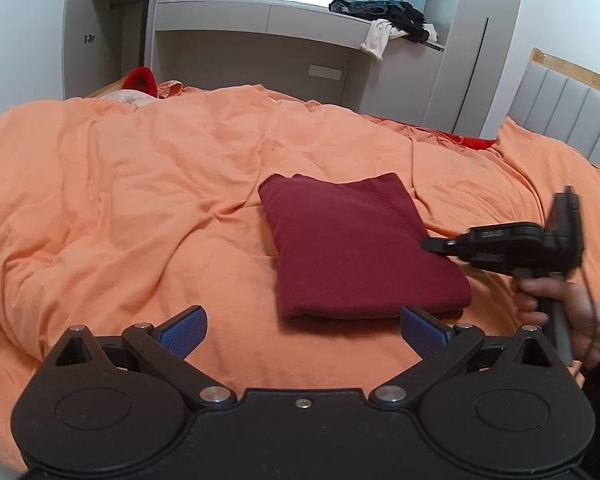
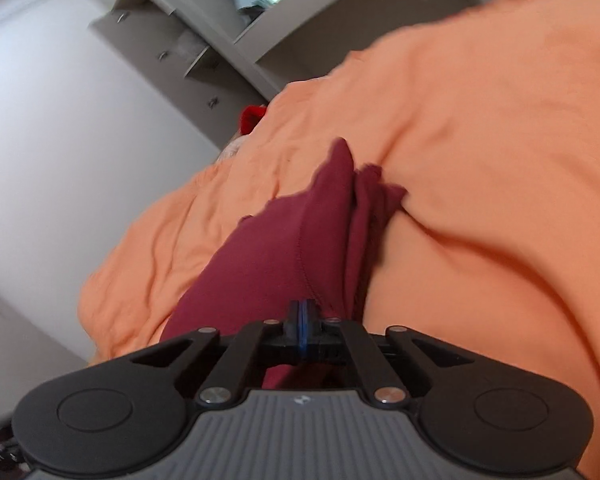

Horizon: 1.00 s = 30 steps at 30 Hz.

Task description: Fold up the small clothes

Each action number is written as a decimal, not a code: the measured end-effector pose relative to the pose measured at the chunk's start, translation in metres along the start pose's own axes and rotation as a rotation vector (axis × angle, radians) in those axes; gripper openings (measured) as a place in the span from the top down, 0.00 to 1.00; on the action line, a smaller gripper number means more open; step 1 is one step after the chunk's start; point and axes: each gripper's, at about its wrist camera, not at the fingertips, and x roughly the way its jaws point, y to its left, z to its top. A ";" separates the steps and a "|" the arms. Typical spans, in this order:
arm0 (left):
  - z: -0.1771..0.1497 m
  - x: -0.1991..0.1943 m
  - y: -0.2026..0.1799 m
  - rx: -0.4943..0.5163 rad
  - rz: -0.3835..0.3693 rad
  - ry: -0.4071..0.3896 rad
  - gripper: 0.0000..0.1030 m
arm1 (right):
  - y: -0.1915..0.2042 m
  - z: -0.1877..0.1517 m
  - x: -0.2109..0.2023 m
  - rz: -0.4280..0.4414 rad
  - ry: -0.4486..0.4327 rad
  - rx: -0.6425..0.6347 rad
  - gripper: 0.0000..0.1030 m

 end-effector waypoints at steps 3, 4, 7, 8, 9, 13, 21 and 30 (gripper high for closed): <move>0.002 -0.002 0.004 -0.023 0.001 -0.007 0.00 | 0.017 -0.002 -0.024 0.077 -0.045 -0.020 0.96; 0.003 -0.003 0.004 -0.027 -0.001 -0.010 0.00 | 0.022 -0.005 -0.031 0.099 -0.054 -0.028 0.96; 0.004 -0.006 0.002 -0.020 -0.002 -0.018 0.00 | 0.018 -0.020 -0.030 0.081 -0.038 -0.013 0.96; 0.004 -0.007 0.001 -0.018 -0.003 -0.020 0.00 | 0.009 -0.025 -0.024 0.061 -0.015 0.011 0.96; 0.004 -0.008 0.000 -0.016 -0.006 -0.021 0.00 | 0.000 -0.029 -0.018 0.037 0.002 0.031 1.00; 0.002 -0.014 -0.006 0.003 -0.009 -0.021 0.00 | -0.010 -0.035 -0.025 0.058 -0.018 0.069 1.00; 0.003 -0.014 -0.013 0.003 -0.023 -0.023 0.00 | 0.004 -0.057 -0.039 0.068 0.010 0.019 0.99; 0.002 -0.016 -0.019 0.012 -0.028 -0.026 0.00 | 0.012 -0.004 -0.047 0.168 -0.096 0.033 0.96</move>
